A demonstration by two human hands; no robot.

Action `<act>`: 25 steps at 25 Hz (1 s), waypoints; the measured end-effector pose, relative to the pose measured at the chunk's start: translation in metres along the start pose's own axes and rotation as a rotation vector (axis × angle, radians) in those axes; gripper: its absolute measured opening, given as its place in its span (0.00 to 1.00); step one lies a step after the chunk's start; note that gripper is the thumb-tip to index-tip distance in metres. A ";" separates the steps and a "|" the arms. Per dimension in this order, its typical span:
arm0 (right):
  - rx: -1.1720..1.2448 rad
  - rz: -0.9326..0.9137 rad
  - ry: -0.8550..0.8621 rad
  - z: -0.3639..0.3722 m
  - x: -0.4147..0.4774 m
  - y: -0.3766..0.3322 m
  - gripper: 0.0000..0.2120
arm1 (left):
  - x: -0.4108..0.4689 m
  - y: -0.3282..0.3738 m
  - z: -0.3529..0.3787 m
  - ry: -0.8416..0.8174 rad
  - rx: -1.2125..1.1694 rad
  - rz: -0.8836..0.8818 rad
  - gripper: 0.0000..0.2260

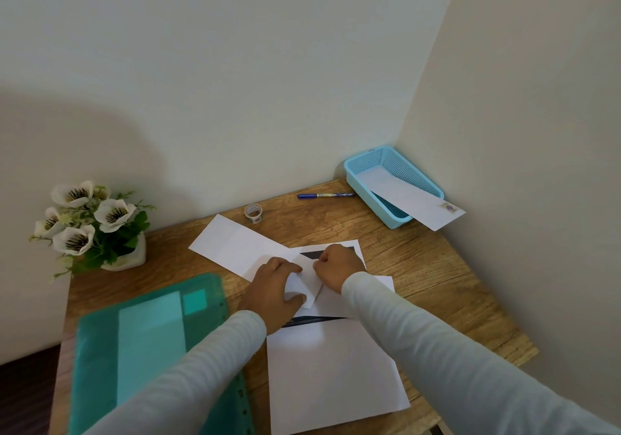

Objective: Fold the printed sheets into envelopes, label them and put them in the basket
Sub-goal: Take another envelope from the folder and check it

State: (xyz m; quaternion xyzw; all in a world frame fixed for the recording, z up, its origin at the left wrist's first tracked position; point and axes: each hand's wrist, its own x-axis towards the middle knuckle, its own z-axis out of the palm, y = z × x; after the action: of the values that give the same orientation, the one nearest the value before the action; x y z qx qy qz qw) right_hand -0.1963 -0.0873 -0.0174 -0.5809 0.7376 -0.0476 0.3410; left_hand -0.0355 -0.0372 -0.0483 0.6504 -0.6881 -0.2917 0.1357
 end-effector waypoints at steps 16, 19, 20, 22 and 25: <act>0.400 0.101 -0.145 -0.015 -0.003 -0.011 0.11 | -0.007 0.005 0.000 -0.106 0.161 0.061 0.35; 0.577 0.213 -0.157 -0.023 -0.006 -0.007 0.08 | -0.004 0.004 -0.002 -0.114 0.153 0.069 0.33; 0.604 0.238 -0.161 -0.025 -0.007 -0.003 0.06 | -0.003 0.003 -0.002 -0.122 0.145 0.069 0.33; 0.668 0.285 -0.165 -0.028 -0.009 0.007 0.02 | -0.001 0.001 -0.002 -0.144 0.113 0.069 0.34; 0.739 0.310 -0.103 -0.027 -0.012 0.021 0.03 | -0.001 0.000 -0.001 -0.155 0.103 0.063 0.35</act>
State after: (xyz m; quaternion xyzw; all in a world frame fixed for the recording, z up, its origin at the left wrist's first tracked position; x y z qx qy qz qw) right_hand -0.2277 -0.0791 -0.0010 -0.3029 0.7315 -0.2283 0.5666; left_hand -0.0349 -0.0362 -0.0473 0.6100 -0.7307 -0.3011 0.0575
